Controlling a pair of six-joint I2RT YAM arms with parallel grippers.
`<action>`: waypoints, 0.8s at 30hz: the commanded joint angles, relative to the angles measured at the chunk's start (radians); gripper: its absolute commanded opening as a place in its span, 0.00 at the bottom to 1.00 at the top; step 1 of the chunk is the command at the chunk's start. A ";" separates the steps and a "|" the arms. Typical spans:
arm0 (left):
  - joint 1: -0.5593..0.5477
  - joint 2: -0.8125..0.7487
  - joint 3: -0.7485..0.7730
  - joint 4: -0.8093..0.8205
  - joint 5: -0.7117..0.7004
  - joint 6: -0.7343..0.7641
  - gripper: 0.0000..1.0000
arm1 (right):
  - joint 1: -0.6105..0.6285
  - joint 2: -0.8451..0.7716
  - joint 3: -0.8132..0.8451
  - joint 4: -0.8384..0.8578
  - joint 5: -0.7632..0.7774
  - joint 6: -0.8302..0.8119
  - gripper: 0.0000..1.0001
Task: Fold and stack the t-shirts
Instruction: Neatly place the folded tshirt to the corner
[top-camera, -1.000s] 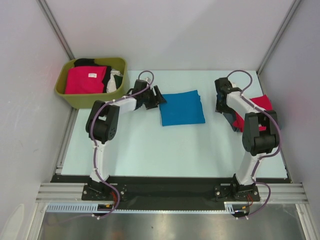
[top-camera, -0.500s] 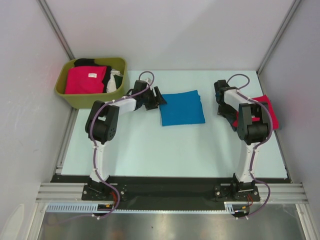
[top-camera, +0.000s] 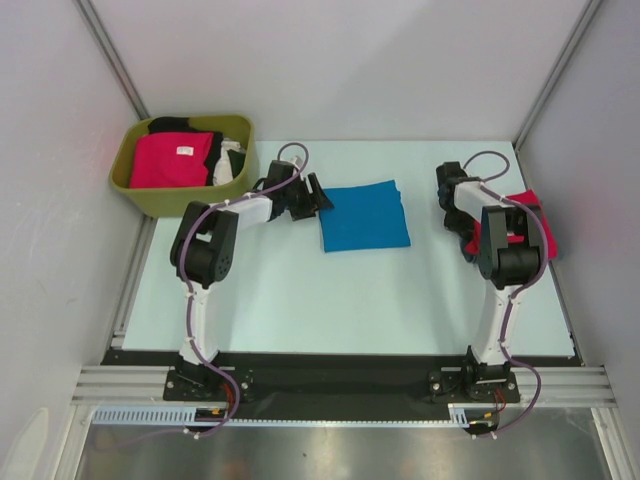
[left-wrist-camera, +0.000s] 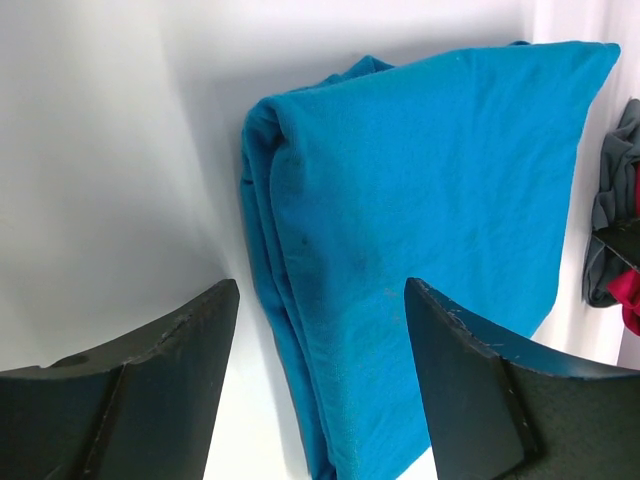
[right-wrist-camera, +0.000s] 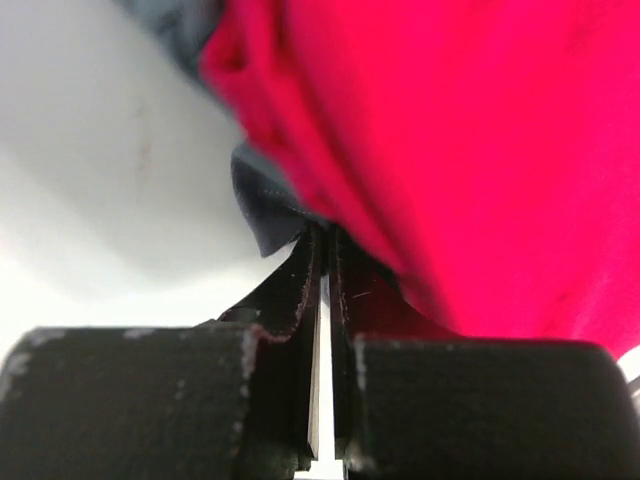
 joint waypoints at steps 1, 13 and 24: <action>-0.001 -0.062 -0.008 -0.001 0.019 0.029 0.73 | 0.069 -0.034 -0.060 0.071 -0.132 -0.007 0.00; 0.011 -0.056 -0.014 -0.004 0.023 0.029 0.68 | 0.241 -0.107 -0.008 0.022 -0.209 0.030 0.21; 0.011 -0.033 0.003 -0.016 0.002 0.034 0.69 | 0.183 -0.245 -0.012 0.120 -0.411 0.008 0.67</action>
